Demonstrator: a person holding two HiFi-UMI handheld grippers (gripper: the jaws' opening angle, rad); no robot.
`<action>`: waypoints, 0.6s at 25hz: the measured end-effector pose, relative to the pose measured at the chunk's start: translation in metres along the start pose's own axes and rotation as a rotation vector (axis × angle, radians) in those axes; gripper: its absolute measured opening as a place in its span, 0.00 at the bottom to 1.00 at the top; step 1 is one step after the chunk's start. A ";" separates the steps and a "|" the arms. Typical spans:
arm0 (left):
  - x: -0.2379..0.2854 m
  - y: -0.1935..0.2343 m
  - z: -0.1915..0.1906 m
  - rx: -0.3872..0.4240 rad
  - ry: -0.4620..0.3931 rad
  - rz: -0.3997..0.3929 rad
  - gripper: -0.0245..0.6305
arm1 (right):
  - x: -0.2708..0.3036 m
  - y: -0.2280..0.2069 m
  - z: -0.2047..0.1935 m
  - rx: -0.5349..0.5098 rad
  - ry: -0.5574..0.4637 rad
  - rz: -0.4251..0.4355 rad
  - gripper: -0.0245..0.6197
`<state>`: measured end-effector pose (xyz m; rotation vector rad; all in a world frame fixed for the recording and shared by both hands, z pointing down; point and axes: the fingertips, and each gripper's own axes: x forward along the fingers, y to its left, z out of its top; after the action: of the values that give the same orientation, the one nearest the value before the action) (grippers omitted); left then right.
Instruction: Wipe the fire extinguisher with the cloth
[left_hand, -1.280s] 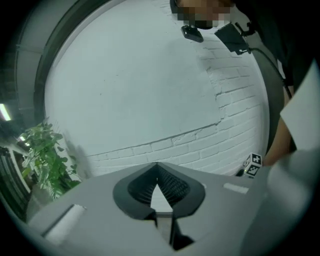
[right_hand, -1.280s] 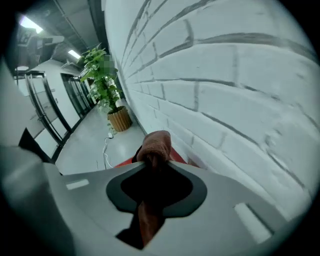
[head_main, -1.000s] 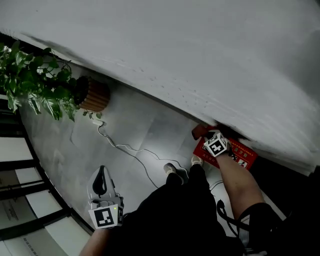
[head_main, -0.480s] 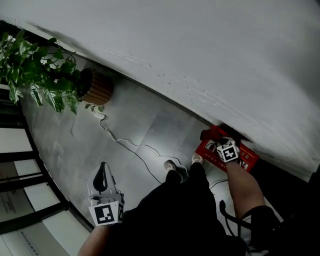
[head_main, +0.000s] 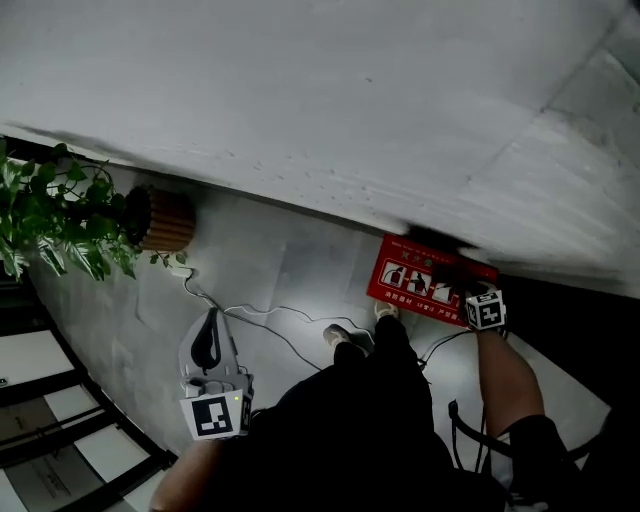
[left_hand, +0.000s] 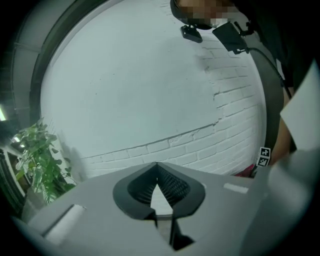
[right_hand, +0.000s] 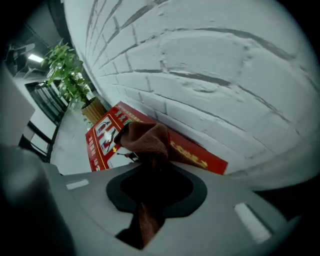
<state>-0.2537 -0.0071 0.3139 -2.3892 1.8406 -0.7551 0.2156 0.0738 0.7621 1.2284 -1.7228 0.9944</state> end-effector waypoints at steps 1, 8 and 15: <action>0.005 -0.006 0.004 0.007 -0.009 -0.022 0.04 | -0.006 -0.009 -0.011 0.031 -0.002 -0.018 0.14; 0.019 -0.027 0.014 0.018 -0.037 -0.097 0.04 | -0.038 -0.046 -0.073 0.196 0.044 -0.144 0.14; 0.010 -0.021 0.014 0.014 -0.044 -0.054 0.04 | -0.021 0.050 0.015 -0.104 -0.111 0.013 0.14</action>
<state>-0.2273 -0.0138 0.3121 -2.4359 1.7557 -0.7112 0.1704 0.0790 0.7292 1.2261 -1.8472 0.8465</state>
